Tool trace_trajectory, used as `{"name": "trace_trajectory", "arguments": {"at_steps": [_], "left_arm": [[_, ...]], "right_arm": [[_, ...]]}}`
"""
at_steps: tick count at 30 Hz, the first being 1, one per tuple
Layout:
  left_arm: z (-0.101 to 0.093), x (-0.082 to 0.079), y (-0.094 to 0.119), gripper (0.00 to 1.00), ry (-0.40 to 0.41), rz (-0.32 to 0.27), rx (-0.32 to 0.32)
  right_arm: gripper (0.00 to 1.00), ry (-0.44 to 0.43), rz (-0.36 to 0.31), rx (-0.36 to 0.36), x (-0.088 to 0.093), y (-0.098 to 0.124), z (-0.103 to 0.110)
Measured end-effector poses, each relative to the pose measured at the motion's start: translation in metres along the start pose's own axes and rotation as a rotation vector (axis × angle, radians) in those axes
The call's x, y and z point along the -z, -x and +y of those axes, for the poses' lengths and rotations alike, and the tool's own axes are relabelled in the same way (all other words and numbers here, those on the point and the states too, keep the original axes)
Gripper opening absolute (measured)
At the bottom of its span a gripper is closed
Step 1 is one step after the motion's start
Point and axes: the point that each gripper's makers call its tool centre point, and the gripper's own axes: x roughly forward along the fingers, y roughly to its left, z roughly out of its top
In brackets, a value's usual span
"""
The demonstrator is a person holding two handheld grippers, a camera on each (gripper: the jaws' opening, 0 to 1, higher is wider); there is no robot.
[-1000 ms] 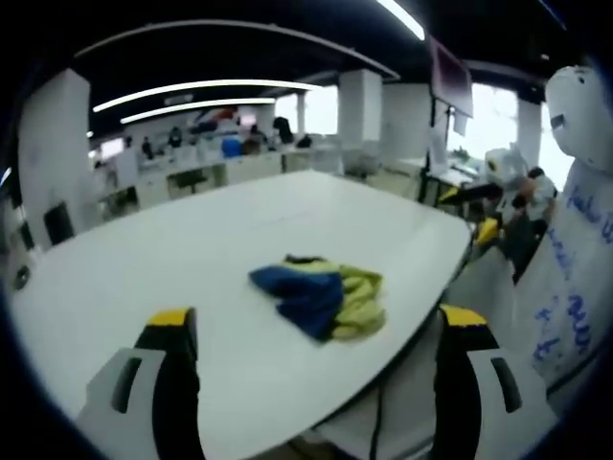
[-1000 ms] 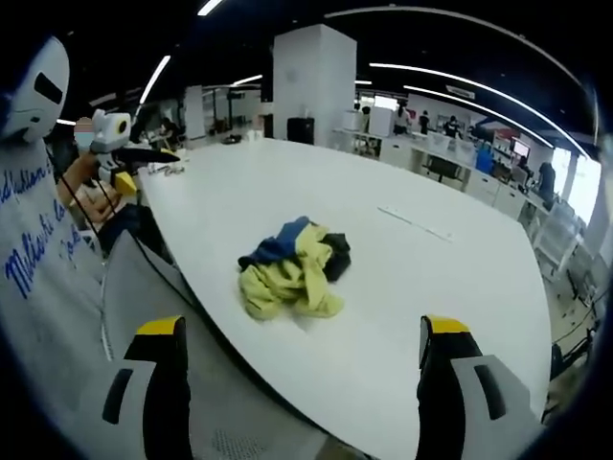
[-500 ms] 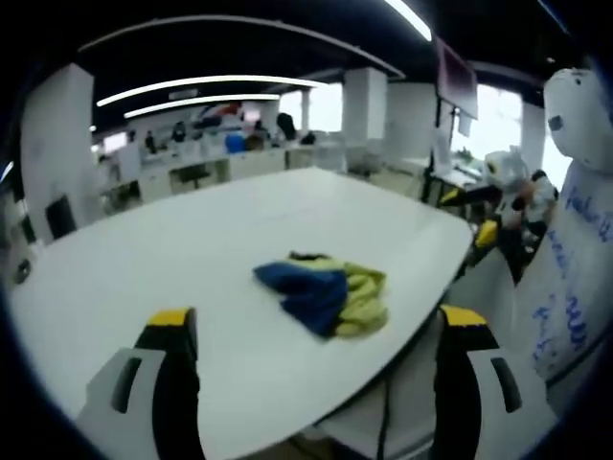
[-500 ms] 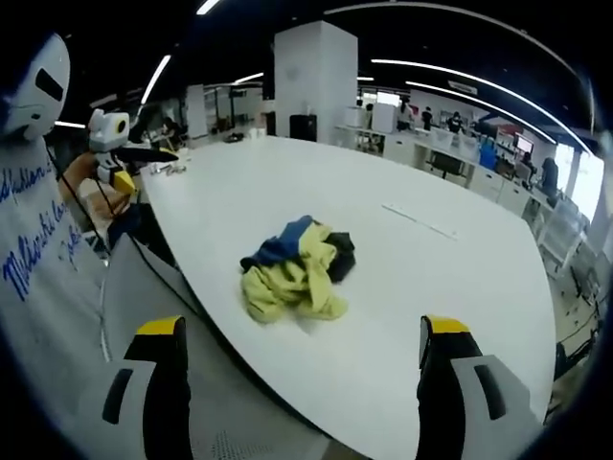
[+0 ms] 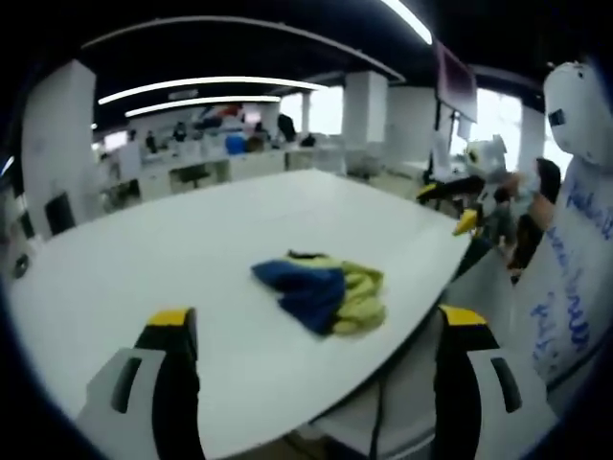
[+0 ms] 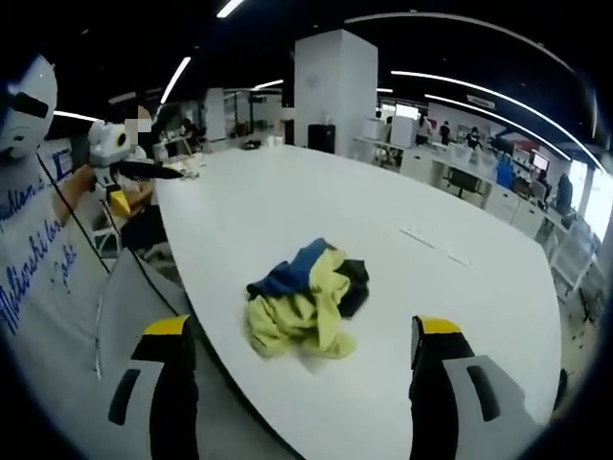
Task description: Fold the garment on the visible template until the final outline fits inside the template.
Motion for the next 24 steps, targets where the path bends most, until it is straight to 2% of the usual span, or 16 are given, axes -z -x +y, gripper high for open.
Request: {"name": "trace_trajectory", "arguments": {"at_steps": [3, 7, 9, 16, 24], "left_arm": [[-0.002, 0.003, -0.003, 0.99, -0.004, 0.013, 0.006], [-0.002, 0.0, -0.005, 0.99, -0.004, -0.01, 0.016], [-0.001, 0.0, -0.005, 0.99, -0.004, -0.015, 0.017], [0.006, 0.002, -0.003, 0.99, -0.006, -0.025, -0.002], [0.011, 0.004, 0.003, 0.99, -0.004, -0.034, -0.007]], "right_arm": [[0.88, 0.027, 0.004, -0.006, -0.009, -0.014, -0.001], [0.83, 0.068, 0.03, -0.048, -0.018, -0.05, 0.0], [0.77, 0.114, 0.033, -0.049, -0.025, -0.065, -0.003], [0.66, 0.082, 0.015, -0.116, -0.049, -0.113, 0.0], [0.5, 0.085, 0.05, -0.169, -0.055, -0.162, 0.006]]}}
